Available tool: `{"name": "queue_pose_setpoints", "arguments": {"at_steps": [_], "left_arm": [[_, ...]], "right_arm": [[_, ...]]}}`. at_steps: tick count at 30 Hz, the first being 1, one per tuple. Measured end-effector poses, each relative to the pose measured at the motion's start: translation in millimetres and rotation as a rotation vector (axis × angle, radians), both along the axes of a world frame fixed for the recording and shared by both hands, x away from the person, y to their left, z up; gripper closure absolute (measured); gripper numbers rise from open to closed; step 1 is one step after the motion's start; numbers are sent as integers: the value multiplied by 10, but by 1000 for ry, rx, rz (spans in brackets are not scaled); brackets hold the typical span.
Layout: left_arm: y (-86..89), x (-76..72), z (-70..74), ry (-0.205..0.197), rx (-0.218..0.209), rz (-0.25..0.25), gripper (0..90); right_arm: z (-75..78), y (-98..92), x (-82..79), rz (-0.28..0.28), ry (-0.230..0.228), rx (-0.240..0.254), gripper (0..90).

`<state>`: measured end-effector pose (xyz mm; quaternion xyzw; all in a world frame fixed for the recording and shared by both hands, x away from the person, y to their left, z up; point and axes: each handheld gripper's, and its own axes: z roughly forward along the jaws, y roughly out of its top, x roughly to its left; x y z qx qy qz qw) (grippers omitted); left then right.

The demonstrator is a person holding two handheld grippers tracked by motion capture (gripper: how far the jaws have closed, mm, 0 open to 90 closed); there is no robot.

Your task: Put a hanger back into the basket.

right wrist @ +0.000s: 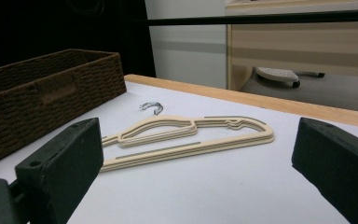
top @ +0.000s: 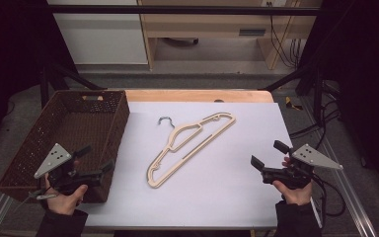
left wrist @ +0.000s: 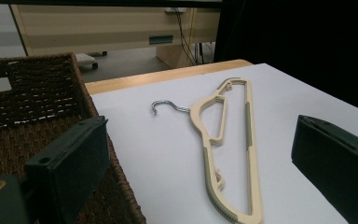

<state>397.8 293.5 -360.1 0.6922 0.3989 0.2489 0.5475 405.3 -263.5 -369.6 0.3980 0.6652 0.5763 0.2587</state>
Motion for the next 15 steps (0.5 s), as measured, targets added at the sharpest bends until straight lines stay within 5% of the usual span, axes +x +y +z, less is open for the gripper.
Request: {"name": "queue_pose_setpoints", "arguments": {"at_steps": [15], "left_arm": [[-234,112,142,-7,30,-27,55]], "right_arm": [[-6,47,37,15,21,-13,24]]}}
